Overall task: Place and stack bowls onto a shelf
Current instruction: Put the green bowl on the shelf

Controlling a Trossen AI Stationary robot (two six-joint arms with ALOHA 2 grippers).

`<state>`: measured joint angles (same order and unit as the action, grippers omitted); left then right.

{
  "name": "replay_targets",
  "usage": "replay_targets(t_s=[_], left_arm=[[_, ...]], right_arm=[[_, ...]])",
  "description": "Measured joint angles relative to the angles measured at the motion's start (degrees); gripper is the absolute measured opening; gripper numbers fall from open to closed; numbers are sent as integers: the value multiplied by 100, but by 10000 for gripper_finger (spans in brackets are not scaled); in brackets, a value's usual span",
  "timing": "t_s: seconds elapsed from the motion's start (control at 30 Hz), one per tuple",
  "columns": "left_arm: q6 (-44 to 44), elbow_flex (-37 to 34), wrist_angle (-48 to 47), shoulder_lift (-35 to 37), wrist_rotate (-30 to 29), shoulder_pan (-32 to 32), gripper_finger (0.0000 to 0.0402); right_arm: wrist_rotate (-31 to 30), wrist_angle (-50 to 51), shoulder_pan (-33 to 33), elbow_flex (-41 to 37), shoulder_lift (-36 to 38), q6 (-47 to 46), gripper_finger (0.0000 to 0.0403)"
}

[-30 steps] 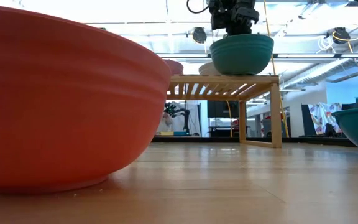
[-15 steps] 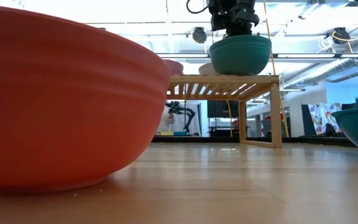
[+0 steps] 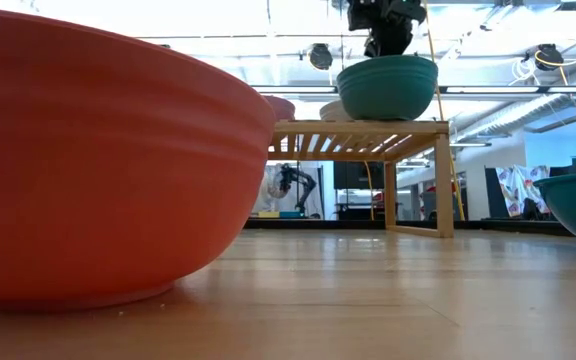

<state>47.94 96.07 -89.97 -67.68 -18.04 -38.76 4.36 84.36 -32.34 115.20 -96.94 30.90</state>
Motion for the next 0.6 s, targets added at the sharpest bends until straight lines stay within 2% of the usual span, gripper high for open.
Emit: replay_targets(t_s=[0.17, 0.33, 0.6], left_arm=[[-1, 0, 0, -1, 0, 0, 8], [-151, 0, -2, 0, 0, 0, 8], [-288, 0, -2, 0, 0, 0, 8]], right_arm=[[-4, 42, 0, -5, 172, -189, 25], [-11, 165, 157, -8, 659, -197, 25], [-7, 579, 767, -7, 1462, -1094, 25]])
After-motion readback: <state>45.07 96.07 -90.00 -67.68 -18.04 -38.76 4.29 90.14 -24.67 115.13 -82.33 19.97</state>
